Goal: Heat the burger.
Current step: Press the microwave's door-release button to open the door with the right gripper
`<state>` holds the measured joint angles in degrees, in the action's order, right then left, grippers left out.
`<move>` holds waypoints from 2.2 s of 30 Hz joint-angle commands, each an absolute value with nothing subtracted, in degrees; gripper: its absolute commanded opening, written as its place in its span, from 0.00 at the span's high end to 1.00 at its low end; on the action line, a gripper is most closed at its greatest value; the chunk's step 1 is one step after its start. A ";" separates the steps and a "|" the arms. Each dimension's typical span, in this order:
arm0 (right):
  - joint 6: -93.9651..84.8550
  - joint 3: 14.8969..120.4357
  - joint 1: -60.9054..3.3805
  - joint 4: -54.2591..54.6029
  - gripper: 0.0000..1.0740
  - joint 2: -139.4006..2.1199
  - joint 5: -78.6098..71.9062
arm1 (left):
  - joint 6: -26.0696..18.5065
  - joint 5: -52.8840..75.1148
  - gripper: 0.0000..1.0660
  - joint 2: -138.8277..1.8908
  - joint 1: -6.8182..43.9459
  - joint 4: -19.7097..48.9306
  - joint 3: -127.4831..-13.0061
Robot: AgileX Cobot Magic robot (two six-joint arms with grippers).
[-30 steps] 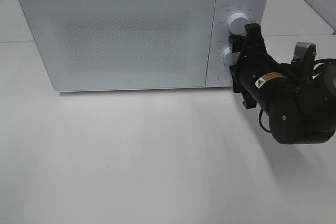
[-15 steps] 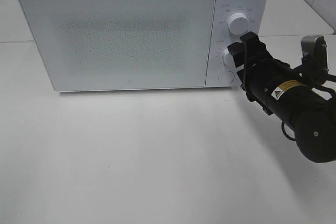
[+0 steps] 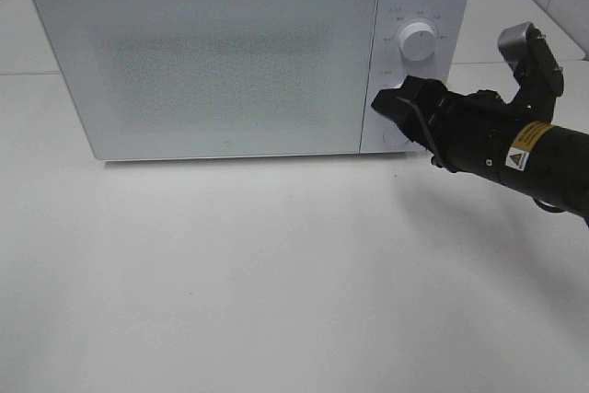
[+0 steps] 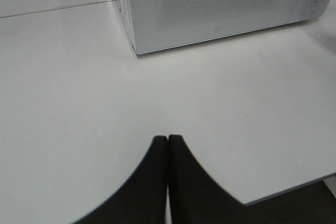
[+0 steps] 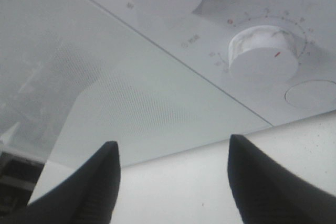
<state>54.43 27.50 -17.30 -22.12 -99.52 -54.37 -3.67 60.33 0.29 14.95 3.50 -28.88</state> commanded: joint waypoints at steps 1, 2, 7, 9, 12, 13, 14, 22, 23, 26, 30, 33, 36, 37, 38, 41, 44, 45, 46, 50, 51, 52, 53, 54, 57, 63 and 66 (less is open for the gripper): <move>51.57 27.85 -16.50 -29.05 0.47 -97.35 -50.99 | -3.78 59.59 1.00 1.55 14.78 4.01 -28.71; 51.57 27.85 -16.50 -29.05 0.47 -97.35 -50.99 | -3.78 59.59 1.00 1.55 14.78 4.01 -28.71; 48.70 30.37 -16.50 -37.01 0.47 -94.71 -42.11 | -3.78 59.59 1.00 1.55 14.78 4.01 -28.71; 48.59 32.37 -16.67 -43.32 0.47 -92.19 -33.06 | -3.78 59.59 1.00 1.55 14.78 4.01 -28.71; 49.27 32.95 -16.67 -47.15 0.47 -90.47 -28.13 | -3.78 59.59 1.00 1.55 14.78 4.01 -28.71; 49.27 32.95 -16.67 -47.15 0.47 -90.47 -28.13 | -3.78 59.59 1.00 1.55 14.78 4.01 -28.71; 49.85 33.00 -16.67 -47.90 0.47 -89.95 -26.64 | -3.78 59.59 1.00 1.55 14.78 4.01 -28.71; 59.47 33.00 -16.67 -55.63 0.47 -88.46 -15.64 | -3.78 59.59 1.00 1.55 14.78 4.01 -28.71; 61.65 33.00 -16.67 -58.27 0.47 -88.46 -14.95 | -3.78 59.59 1.00 1.55 14.78 4.01 -28.71; 63.83 33.00 -16.67 -60.50 0.47 -88.46 -14.95 | -3.78 59.59 1.00 1.55 14.78 4.01 -28.71; 66.18 33.00 -16.67 -62.45 0.48 -88.46 -14.95 | -3.78 59.59 1.00 1.55 14.78 4.01 -28.71; 66.18 33.00 -16.67 -62.45 0.48 -88.46 -14.95 | -3.78 59.59 1.00 1.55 14.78 4.01 -28.71; 66.18 33.00 -16.67 -62.45 0.48 -88.46 -14.95 | -3.78 59.59 1.00 1.55 14.78 4.01 -28.71; 66.18 33.00 -16.67 -62.45 0.48 -88.46 -14.95 | -3.78 59.59 1.00 1.55 14.78 4.01 -28.71; 66.12 33.00 -16.67 -62.45 0.48 -88.46 -14.95 | -3.78 59.59 1.00 1.55 14.78 4.01 -28.71; 66.12 33.00 -16.67 -62.45 0.48 -88.46 -14.95 | -3.78 59.59 1.00 1.55 14.78 4.01 -28.71; 65.60 33.00 -16.67 -62.51 0.48 -88.46 -14.55 | -3.78 59.59 1.00 1.55 14.78 4.01 -28.71; 65.60 33.00 -16.67 -62.51 0.48 -88.46 -14.55 | -3.78 59.59 1.00 1.55 14.78 4.01 -28.71; 65.26 33.00 -16.67 -62.51 0.48 -88.46 -13.75 | -3.78 59.59 1.00 1.55 14.78 4.01 -28.71; 63.94 33.00 -16.67 -62.45 0.48 -88.46 -4.01 | -3.78 59.59 1.00 1.55 14.78 4.01 -28.71; 63.94 33.00 -16.67 -62.45 0.48 -88.46 -4.01 | -3.78 59.59 1.00 1.55 14.78 4.01 -28.71; 63.94 33.00 -16.67 -61.82 0.48 -88.46 -0.52 | -3.78 59.59 1.00 1.55 14.78 4.01 -28.71; 63.94 33.00 -16.67 -61.08 0.48 -88.46 1.72 | -3.78 59.59 1.00 1.55 14.78 4.01 -28.71; 63.94 33.00 -16.67 -61.08 0.48 -88.46 1.72 | -3.78 59.59 1.00 1.55 14.78 4.01 -28.71; 62.45 33.00 -16.67 -56.04 0.48 -88.46 7.05 | -3.78 59.59 1.00 1.55 14.78 4.01 -28.71; 44.75 33.23 -16.67 -37.47 0.48 -88.46 11.80 | -3.78 59.59 1.00 1.55 14.78 4.01 -28.71; 34.61 34.15 -16.67 -27.56 0.48 -88.46 15.41 | -3.78 59.59 1.00 1.55 14.78 4.01 -28.71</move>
